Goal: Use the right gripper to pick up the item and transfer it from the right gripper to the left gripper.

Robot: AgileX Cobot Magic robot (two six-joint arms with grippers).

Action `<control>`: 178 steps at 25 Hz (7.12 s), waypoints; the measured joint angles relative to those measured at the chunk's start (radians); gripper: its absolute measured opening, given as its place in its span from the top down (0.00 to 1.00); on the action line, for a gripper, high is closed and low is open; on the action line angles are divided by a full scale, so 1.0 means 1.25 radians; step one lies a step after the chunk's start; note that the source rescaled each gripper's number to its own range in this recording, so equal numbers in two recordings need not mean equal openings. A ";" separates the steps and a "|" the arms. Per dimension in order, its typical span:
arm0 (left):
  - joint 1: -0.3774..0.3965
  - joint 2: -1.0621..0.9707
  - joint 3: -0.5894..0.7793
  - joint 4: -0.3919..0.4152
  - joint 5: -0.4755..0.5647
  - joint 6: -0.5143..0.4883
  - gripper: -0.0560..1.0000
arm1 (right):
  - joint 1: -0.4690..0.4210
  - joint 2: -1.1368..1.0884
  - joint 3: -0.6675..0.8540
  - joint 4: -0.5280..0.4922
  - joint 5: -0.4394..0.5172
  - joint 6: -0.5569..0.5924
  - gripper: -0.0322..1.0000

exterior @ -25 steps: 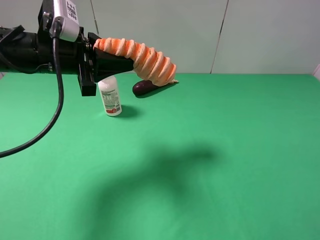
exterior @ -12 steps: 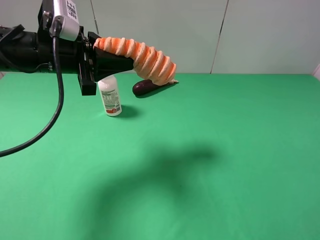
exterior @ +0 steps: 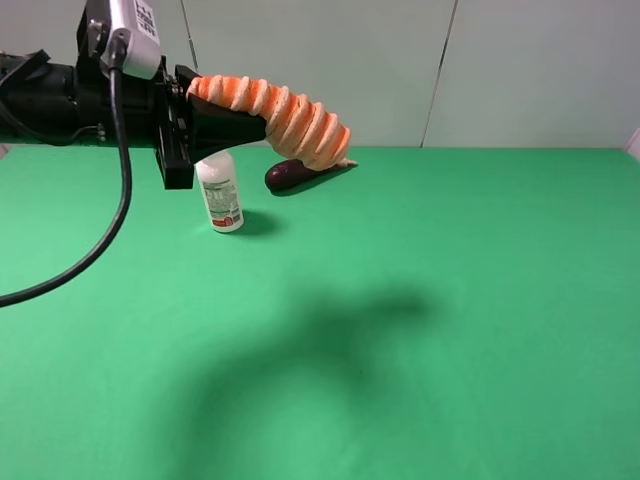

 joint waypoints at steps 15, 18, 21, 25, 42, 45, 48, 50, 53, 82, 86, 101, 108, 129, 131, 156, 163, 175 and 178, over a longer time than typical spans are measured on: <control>0.000 0.000 0.000 0.000 -0.007 0.002 0.92 | -0.044 0.000 0.000 0.000 0.000 0.000 0.00; 0.000 0.000 0.000 0.000 -0.009 0.002 0.92 | -0.044 0.000 0.000 0.000 0.000 0.000 0.00; 0.000 0.000 0.000 0.000 -0.016 0.003 0.92 | -0.044 0.000 0.000 0.000 0.000 0.000 0.00; 0.009 -0.011 0.000 0.061 -0.034 -0.026 0.92 | -0.044 0.000 0.000 0.000 0.000 0.000 0.00; 0.158 -0.330 -0.002 0.687 -0.283 -0.984 0.92 | -0.044 0.000 0.000 0.000 0.000 -0.001 0.00; 0.170 -0.333 -0.002 0.801 -0.330 -1.133 0.92 | -0.044 0.000 0.000 0.000 0.000 -0.001 0.00; 0.170 -0.334 0.010 0.855 -0.392 -1.202 0.92 | -0.044 0.000 0.000 0.000 -0.001 -0.001 0.00; 0.170 -0.334 0.034 0.866 -0.456 -1.213 0.92 | -0.044 0.000 0.000 0.000 -0.001 -0.001 0.00; 0.170 -0.334 0.089 0.868 -0.571 -1.216 0.92 | -0.044 0.000 0.000 0.000 -0.001 -0.001 0.00; 0.096 0.107 0.197 1.045 -1.205 -1.480 0.92 | -0.044 0.000 0.000 0.001 0.000 -0.001 0.00; 0.096 0.156 0.215 1.103 -1.267 -1.532 0.92 | -0.044 0.000 0.000 0.001 0.000 -0.001 0.00; 0.096 0.290 0.278 1.279 -1.536 -1.691 0.94 | -0.044 0.000 0.000 0.001 0.000 -0.001 0.00; 0.096 0.339 0.283 1.324 -1.576 -1.693 0.95 | -0.044 0.000 0.000 0.001 0.000 -0.001 0.00; 0.096 0.373 0.301 1.346 -1.587 -1.760 0.18 | -0.044 0.000 0.000 0.001 -0.001 -0.001 0.00; 0.096 0.356 0.304 1.340 -1.587 -1.760 0.18 | -0.044 0.000 0.000 0.001 -0.001 -0.001 0.00; 0.096 -0.419 0.168 1.265 -0.453 -1.757 0.18 | -0.044 0.000 0.000 0.002 0.000 -0.001 0.00; 0.096 -0.643 0.147 1.292 -0.264 -1.798 0.18 | -0.044 0.000 0.000 0.002 0.000 -0.001 0.00; 0.096 -0.930 0.147 1.439 0.017 -1.930 0.18 | -0.044 0.000 0.000 0.002 0.000 -0.001 0.00; 0.096 -1.008 0.146 1.426 0.065 -1.932 0.18 | -0.044 0.000 0.000 0.002 -0.001 -0.001 0.00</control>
